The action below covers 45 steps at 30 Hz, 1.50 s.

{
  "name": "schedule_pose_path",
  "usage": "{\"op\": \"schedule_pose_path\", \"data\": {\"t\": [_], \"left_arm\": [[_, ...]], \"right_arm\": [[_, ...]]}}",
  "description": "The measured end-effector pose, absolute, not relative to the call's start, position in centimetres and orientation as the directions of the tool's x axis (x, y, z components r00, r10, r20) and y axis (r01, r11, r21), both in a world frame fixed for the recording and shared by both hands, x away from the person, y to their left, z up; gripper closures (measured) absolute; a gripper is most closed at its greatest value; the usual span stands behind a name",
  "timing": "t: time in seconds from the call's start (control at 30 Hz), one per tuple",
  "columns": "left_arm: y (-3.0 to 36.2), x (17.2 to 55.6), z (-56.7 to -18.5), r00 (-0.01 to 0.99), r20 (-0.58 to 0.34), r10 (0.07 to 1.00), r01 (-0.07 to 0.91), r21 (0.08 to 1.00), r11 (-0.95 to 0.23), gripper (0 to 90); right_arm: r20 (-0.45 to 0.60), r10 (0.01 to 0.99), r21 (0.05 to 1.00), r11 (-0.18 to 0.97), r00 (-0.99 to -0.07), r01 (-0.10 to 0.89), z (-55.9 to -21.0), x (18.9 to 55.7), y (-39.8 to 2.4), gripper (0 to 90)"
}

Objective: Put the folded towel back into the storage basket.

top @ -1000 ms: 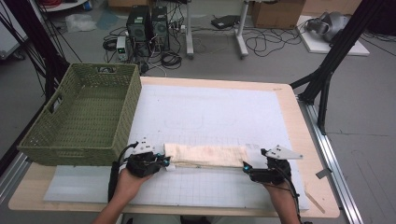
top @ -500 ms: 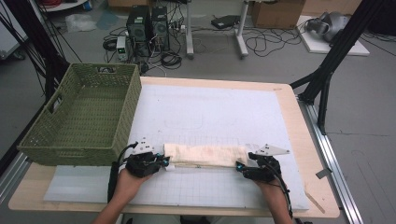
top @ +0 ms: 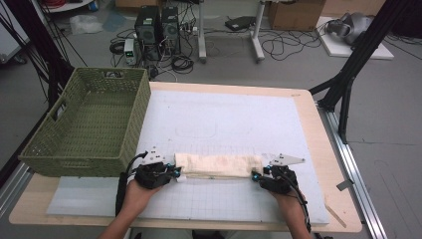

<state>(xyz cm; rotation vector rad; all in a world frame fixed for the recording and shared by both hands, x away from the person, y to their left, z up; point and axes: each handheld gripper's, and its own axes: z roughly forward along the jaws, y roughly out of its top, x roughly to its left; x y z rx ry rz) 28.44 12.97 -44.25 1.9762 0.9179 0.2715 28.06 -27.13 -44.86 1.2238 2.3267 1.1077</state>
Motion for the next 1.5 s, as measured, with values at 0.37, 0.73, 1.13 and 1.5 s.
{"op": "schedule_pose_path", "data": {"t": [0.37, 0.73, 1.13, 1.5], "left_arm": [[13.1, 28.4, -44.0, 0.7, -0.156, 0.696, 0.482, 0.823, -0.301, 80.7], [13.3, 28.1, -43.2, 0.7, -0.156, 0.697, 0.456, 0.848, -0.269, 80.8], [13.6, 27.8, -41.6, 0.706, -0.132, 0.696, 0.406, 0.88, -0.245, 80.8], [14.7, 27.6, -38.2, 0.701, -0.103, 0.706, 0.334, 0.922, -0.196, 80.8]], "right_arm": [[0.101, 0.779, 0.745, 0.353, -0.619, 0.566, -44.7, 27.9, -26.8, 77.6], [0.11, 0.773, 0.775, 0.327, -0.625, 0.54, -44.0, 27.7, -27.2, 77.9], [0.107, 0.771, 0.819, 0.29, -0.628, 0.496, -42.4, 27.5, -27.6, 77.9], [0.072, 0.749, 0.842, 0.308, -0.659, 0.443, -40.0, 28.9, -26.5, 77.9]]}}
